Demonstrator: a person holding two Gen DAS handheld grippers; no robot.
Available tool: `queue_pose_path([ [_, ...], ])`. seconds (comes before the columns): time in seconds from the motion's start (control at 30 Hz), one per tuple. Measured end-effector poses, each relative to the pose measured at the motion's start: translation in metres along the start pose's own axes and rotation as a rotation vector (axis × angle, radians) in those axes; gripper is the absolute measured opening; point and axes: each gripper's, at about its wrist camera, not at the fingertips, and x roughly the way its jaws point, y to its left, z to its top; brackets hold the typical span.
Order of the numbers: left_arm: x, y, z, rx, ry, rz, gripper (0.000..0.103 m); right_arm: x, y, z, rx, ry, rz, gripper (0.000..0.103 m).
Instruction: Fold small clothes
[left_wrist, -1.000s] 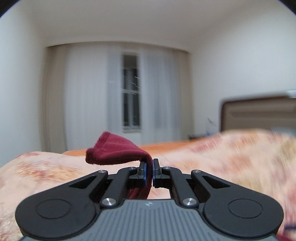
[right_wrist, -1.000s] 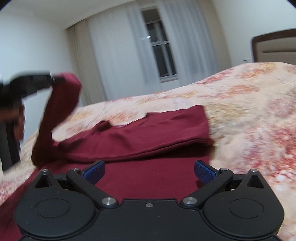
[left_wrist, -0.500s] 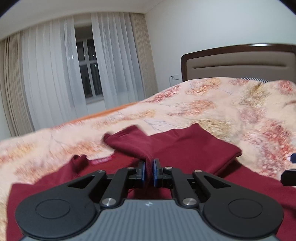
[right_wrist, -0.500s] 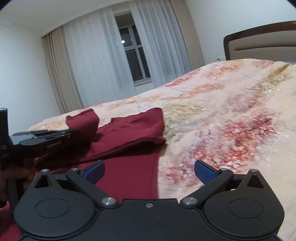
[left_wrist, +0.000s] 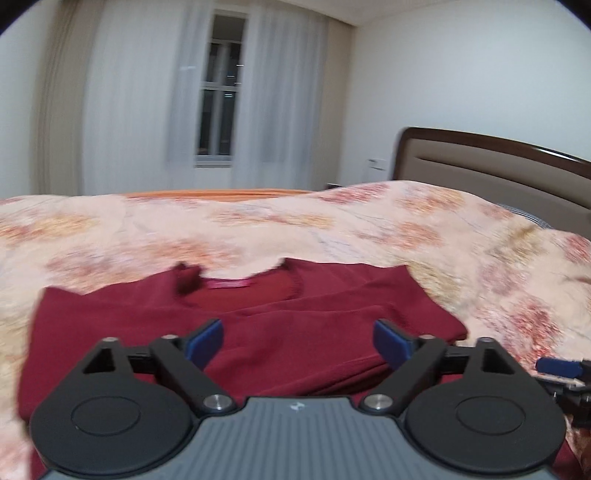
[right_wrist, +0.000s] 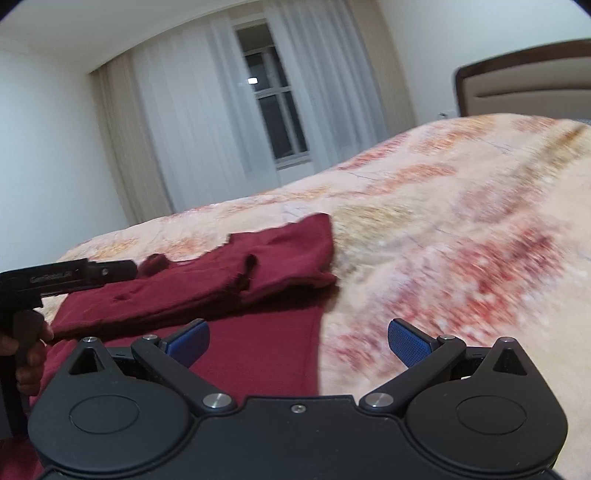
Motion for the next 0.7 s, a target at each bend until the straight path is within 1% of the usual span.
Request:
queue_pose_path([
  [0.1, -0.016, 0.023, -0.003, -0.044, 0.001, 0.117, 0.099, 0.016, 0.009, 0.017, -0.038, -0.001, 0.083, 0.102],
  [0.17, -0.025, 0.044, -0.004, -0.088, 0.001, 0.197, 0.1, 0.034, 0.016, 0.031, -0.053, 0.008, 0.138, 0.1],
  [0.27, -0.034, 0.079, -0.003, -0.153, 0.002, 0.302, 0.101, 0.068, 0.032, 0.045, -0.119, 0.034, 0.151, 0.089],
  [0.33, -0.036, 0.1, -0.003, -0.192, 0.008, 0.353, 0.101, 0.091, 0.039, 0.05, -0.127, 0.078, 0.136, 0.075],
  [0.37, -0.037, 0.11, -0.003, -0.204, 0.011, 0.377, 0.101, 0.101, 0.042, 0.051, -0.129, 0.101, 0.126, 0.071],
  [0.43, -0.039, 0.124, -0.005, -0.223, 0.021, 0.418, 0.101, 0.119, 0.047, 0.05, -0.151, 0.141, 0.1, 0.053],
  [0.47, -0.04, 0.13, -0.006, -0.234, 0.024, 0.427, 0.101, 0.125, 0.049, 0.048, -0.156, 0.162, 0.085, 0.047],
  [0.5, -0.04, 0.135, -0.007, -0.244, 0.025, 0.431, 0.101, 0.13, 0.05, 0.046, -0.157, 0.176, 0.082, 0.031],
  [0.53, -0.041, 0.139, -0.008, -0.253, 0.024, 0.436, 0.101, 0.132, 0.05, 0.042, -0.159, 0.181, 0.08, 0.019],
  [0.6, -0.041, 0.144, -0.009, -0.262, 0.022, 0.447, 0.101, 0.132, 0.051, 0.039, -0.174, 0.168, 0.066, 0.013],
  [0.63, -0.039, 0.145, -0.01, -0.266, 0.021, 0.454, 0.101, 0.13, 0.051, 0.038, -0.177, 0.154, 0.063, 0.012],
  [0.7, -0.036, 0.149, -0.008, -0.282, 0.012, 0.46, 0.101, 0.126, 0.051, 0.039, -0.187, 0.115, 0.029, 0.011],
])
